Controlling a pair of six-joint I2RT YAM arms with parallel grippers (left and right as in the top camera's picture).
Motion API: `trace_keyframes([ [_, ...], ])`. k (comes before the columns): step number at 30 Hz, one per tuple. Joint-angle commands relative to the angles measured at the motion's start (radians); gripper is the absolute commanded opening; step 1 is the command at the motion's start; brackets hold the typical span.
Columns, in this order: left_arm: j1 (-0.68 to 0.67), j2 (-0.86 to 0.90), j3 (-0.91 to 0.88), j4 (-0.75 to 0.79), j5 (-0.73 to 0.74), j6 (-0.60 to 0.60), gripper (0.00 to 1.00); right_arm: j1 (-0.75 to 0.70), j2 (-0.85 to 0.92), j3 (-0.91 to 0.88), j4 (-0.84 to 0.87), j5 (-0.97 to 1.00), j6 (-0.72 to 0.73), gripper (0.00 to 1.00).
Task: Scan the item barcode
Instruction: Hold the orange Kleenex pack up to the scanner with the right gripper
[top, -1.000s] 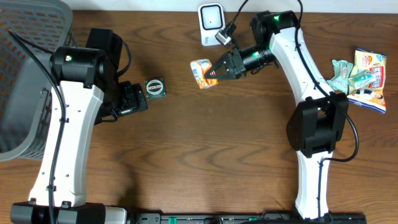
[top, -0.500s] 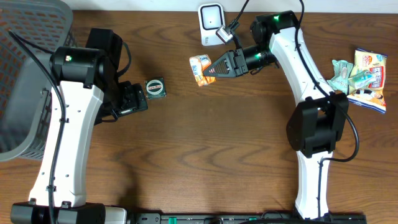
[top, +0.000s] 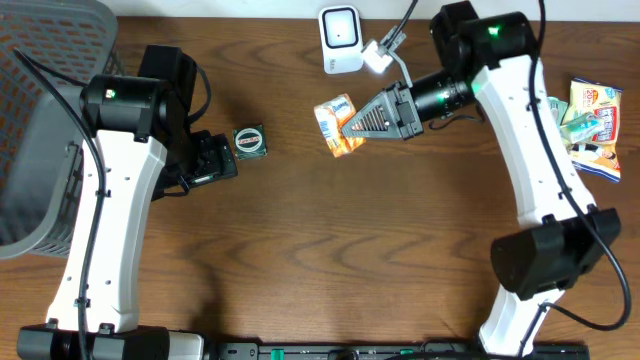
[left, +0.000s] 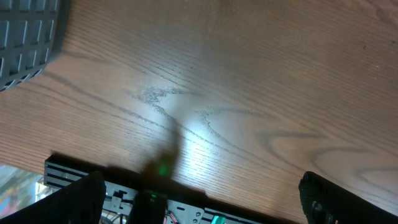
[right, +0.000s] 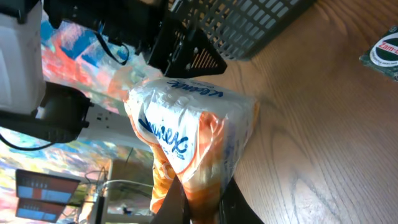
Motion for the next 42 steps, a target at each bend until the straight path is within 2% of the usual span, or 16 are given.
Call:
trace_keyframes([
  [1,0.002,0.004,-0.001,-0.003,-0.013,-0.002,0.98,0.004,0.018,-0.029,0.016,0.011,0.003,0.01],
  [6,0.002,0.004,-0.001,-0.003,-0.013,-0.002,0.97,0.004,0.018,-0.032,0.076,0.022,0.047,0.01],
  [9,0.002,0.004,-0.001,-0.003,-0.013,-0.002,0.98,0.013,0.018,-0.032,0.205,0.163,0.226,0.01],
  [10,0.002,0.004,-0.001,-0.003,-0.013,-0.002,0.98,0.03,0.018,-0.032,0.283,0.318,0.386,0.01],
  [12,0.002,0.004,-0.001,-0.003,-0.013,-0.002,0.98,0.064,0.018,-0.032,0.359,0.543,0.558,0.01],
  [13,0.002,0.004,-0.001,-0.003,-0.013,-0.002,0.98,0.101,0.018,-0.032,0.422,0.754,0.634,0.01],
  [15,0.002,0.004,-0.001,-0.003,-0.013,-0.002,0.98,0.152,0.022,-0.032,0.527,1.08,0.691,0.01],
  [18,0.002,0.004,-0.001,-0.003,-0.013,-0.002,0.98,0.198,0.031,-0.032,0.647,1.317,0.695,0.01],
  [21,0.002,0.004,-0.001,-0.003,-0.013,-0.002,0.98,0.209,0.048,-0.032,0.745,1.426,0.695,0.01],
  [30,0.002,0.004,-0.001,-0.003,-0.013,-0.002,0.98,0.194,0.186,-0.032,1.05,1.53,0.559,0.01],
  [34,0.002,0.004,-0.001,-0.003,-0.013,-0.002,0.98,0.197,0.253,-0.032,1.272,1.547,0.32,0.01],
  [38,0.002,0.004,-0.001,-0.003,-0.013,-0.002,0.98,0.208,0.321,-0.032,1.475,1.655,0.113,0.01],
  [42,0.002,0.004,-0.001,-0.003,-0.013,-0.002,0.98,0.208,0.385,-0.032,1.578,1.675,-0.082,0.01],
])
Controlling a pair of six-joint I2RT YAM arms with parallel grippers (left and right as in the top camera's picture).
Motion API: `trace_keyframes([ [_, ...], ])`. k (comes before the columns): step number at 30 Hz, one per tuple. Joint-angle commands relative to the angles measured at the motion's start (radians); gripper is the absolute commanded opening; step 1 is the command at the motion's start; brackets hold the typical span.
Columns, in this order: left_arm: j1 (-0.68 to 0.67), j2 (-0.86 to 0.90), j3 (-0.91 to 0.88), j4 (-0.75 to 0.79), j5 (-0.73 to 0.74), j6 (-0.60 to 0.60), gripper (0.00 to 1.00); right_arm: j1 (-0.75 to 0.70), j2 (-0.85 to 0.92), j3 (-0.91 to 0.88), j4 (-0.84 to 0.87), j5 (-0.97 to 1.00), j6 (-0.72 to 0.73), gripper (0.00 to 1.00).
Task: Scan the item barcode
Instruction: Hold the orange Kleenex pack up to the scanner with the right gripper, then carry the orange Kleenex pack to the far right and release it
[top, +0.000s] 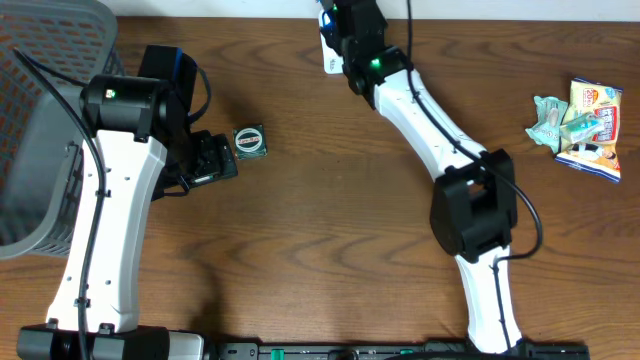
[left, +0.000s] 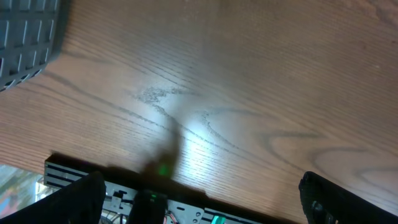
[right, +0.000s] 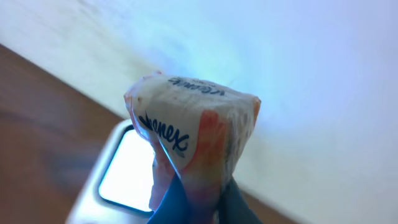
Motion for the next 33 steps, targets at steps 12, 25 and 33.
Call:
trace_keyframes([
  [12,0.002,0.004,-0.001,-0.003,-0.013,-0.002,0.97,0.003,0.133,0.008,0.082,0.095,-0.51,0.01],
  [25,0.002,0.004,-0.001,-0.003,-0.013,-0.002,0.98,-0.101,-0.085,0.008,-0.18,0.19,-0.12,0.01],
  [33,0.002,0.004,-0.001,-0.003,-0.013,-0.002,0.98,-0.361,-0.169,0.008,-0.654,0.186,0.28,0.01],
])
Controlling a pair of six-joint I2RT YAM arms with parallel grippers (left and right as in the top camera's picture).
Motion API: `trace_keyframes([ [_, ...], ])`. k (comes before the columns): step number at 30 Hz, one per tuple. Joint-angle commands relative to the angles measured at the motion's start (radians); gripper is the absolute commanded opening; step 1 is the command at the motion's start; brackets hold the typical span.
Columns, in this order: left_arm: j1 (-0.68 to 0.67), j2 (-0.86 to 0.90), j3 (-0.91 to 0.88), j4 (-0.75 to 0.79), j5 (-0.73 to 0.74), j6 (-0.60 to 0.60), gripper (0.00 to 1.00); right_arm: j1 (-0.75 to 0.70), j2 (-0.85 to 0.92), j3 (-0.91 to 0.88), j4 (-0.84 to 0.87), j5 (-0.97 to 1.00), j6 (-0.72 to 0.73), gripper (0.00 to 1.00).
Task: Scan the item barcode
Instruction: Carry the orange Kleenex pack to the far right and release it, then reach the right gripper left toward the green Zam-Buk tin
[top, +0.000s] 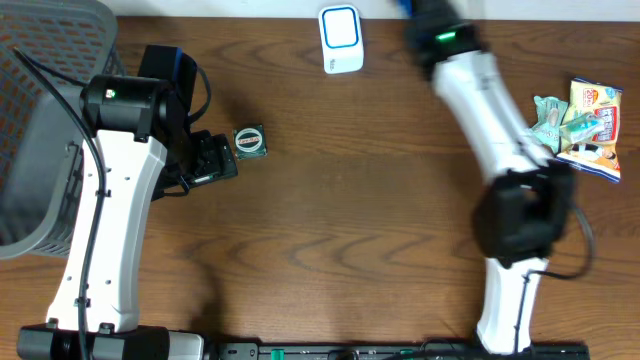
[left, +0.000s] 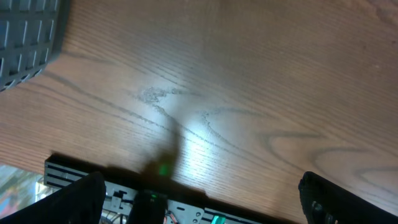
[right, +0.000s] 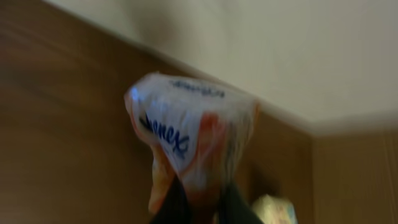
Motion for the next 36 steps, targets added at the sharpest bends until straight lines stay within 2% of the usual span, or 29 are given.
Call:
trace_keyframes([
  [1,0.002,0.004,-0.001,-0.002,-0.013,-0.002,0.98,-0.15,-0.011,0.001,-0.154,0.014,0.272,0.01],
  [3,0.002,0.004,-0.001,-0.002,-0.013,-0.002,0.98,-0.222,-0.003,0.001,-0.215,-0.06,0.327,0.01],
  [7,0.002,0.004,-0.001,-0.002,-0.013,-0.002,0.97,-0.34,0.015,0.0,-0.27,-0.224,0.332,0.01],
  [8,0.002,0.004,-0.001,-0.002,-0.013,-0.002,0.97,-0.364,0.019,0.0,-0.276,-0.248,0.332,0.04],
  [10,0.002,0.004,-0.001,-0.002,-0.013,-0.002,0.98,-0.399,0.024,0.0,-0.283,-0.264,0.343,0.07],
  [12,0.002,0.004,-0.001,-0.002,-0.013,-0.002,0.98,-0.425,0.027,0.0,-0.288,-0.251,0.343,0.05],
  [15,0.002,0.004,-0.001,-0.002,-0.013,-0.002,0.98,-0.45,0.029,0.0,-0.286,-0.228,0.343,0.04],
  [21,0.002,0.004,-0.001,-0.002,-0.013,-0.002,0.98,-0.485,0.034,0.0,-0.282,-0.199,0.395,0.17],
  [27,0.002,0.004,-0.001,-0.002,-0.013,-0.002,0.98,-0.503,0.05,-0.007,-0.281,-0.16,0.395,0.16],
  [30,0.002,0.004,-0.001,-0.002,-0.013,-0.002,0.98,-0.507,0.054,-0.018,-0.278,-0.148,0.395,0.23],
  [33,0.002,0.004,-0.001,-0.002,-0.013,-0.002,0.98,-0.502,0.055,-0.019,-0.279,-0.241,0.394,0.34],
  [36,0.002,0.004,-0.001,-0.002,-0.013,-0.002,0.98,-0.48,0.053,-0.017,-0.279,-0.449,0.394,0.31],
])
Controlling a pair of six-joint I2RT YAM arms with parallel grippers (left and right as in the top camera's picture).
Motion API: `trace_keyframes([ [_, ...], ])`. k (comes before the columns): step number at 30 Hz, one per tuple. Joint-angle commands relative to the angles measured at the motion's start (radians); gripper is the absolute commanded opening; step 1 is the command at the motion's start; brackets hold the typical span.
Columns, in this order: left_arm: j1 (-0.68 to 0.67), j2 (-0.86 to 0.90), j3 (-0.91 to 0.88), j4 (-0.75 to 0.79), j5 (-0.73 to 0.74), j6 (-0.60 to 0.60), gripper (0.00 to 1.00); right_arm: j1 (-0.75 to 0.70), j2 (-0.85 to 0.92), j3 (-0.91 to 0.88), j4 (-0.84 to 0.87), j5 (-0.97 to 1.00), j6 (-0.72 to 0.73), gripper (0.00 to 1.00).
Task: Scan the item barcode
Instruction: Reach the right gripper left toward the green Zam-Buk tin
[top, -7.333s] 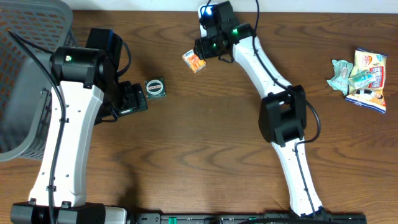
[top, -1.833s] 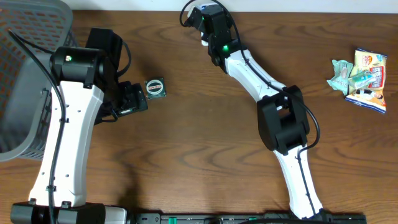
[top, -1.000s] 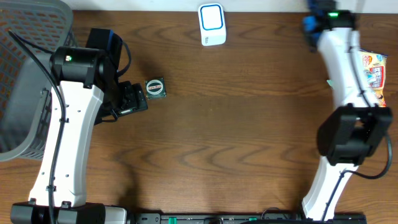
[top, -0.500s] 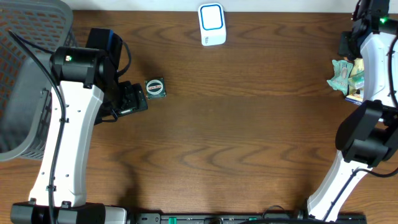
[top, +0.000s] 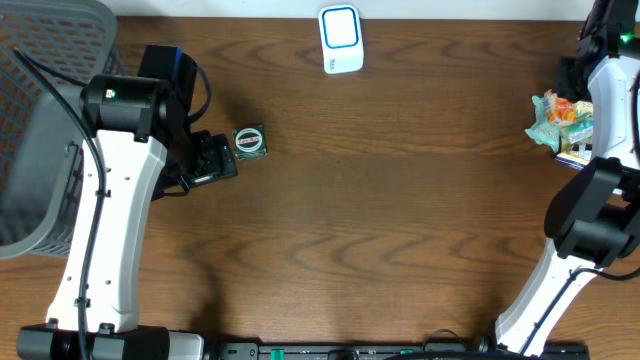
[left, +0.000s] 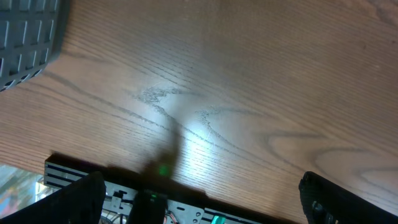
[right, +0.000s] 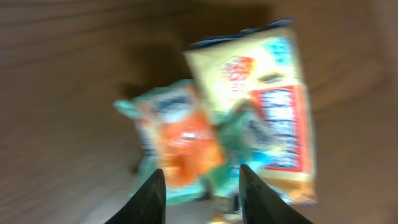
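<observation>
The orange and white Kleenex pack lies on the pile of packets at the table's right edge, against a yellow snack bag. My right gripper hangs open just above the pack, holding nothing; the view is blurred. The white barcode scanner stands at the back centre, far from the pack. My left gripper is open over bare wood at the left, with only the fingertips showing in its wrist view.
A small green-and-black tin sits just right of my left gripper. A grey mesh basket fills the far left. A teal packet lies in the right-hand pile. The wooden table spans the view.
My right gripper was shut on the Kleenex pack at the back, right of the scanner. Now it is open over the right-hand pile, with the pack lying there. The left arm has not moved.
My right gripper first held the Kleenex pack just below the scanner. Then it held the pack right in front of the scanner's lit window. Later it had the pack further right along the back edge. Now the pack is let go onto the pile.
</observation>
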Motion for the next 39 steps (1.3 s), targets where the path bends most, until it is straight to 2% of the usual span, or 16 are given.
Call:
trace_keyframes([
  [1,0.002,0.004,-0.001,-0.003,-0.013,-0.002,0.98,0.032,0.006,-0.001,0.0,-0.268,0.01,0.34],
  [3,0.002,0.004,-0.001,-0.003,-0.013,-0.002,0.98,0.058,0.006,0.006,0.0,-0.389,0.02,0.47],
  [4,0.002,0.004,-0.001,-0.003,-0.013,-0.002,0.98,0.074,0.006,0.01,0.001,-0.43,0.037,0.49],
  [8,0.002,0.004,-0.001,-0.003,-0.013,-0.002,0.98,0.161,0.006,0.012,0.024,-0.533,0.052,0.5],
  [11,0.002,0.004,-0.001,-0.003,-0.013,-0.002,0.97,0.235,0.006,0.012,0.043,-0.541,0.052,0.5],
  [14,0.002,0.004,-0.001,-0.003,-0.013,-0.002,0.98,0.323,0.006,0.012,0.058,-0.545,0.053,0.55],
  [16,0.002,0.004,-0.001,-0.003,-0.013,-0.002,0.98,0.383,0.006,0.012,0.069,-0.554,0.053,0.68],
  [17,0.002,0.004,-0.001,-0.003,-0.013,-0.002,0.98,0.418,0.006,0.012,0.076,-0.562,0.055,0.79],
  [18,0.002,0.004,-0.001,-0.003,-0.013,-0.002,0.98,0.448,0.006,0.012,0.084,-0.567,0.056,0.85],
  [23,0.002,0.004,-0.001,-0.003,-0.013,-0.002,0.98,0.617,0.009,0.011,0.156,-0.566,0.056,0.99],
  [27,0.002,0.004,-0.001,-0.003,-0.013,-0.002,0.98,0.743,0.034,0.011,0.246,-0.557,0.122,0.99],
  [31,0.002,0.004,-0.001,-0.003,-0.013,-0.002,0.98,0.853,0.086,0.011,0.32,-0.467,0.213,0.99],
  [36,0.002,0.004,-0.001,-0.003,-0.013,-0.002,0.98,0.961,0.152,0.011,0.386,-0.441,0.231,0.99],
  [39,0.002,0.004,-0.001,-0.003,-0.013,-0.002,0.98,1.007,0.179,0.011,0.39,-0.339,0.276,0.99],
])
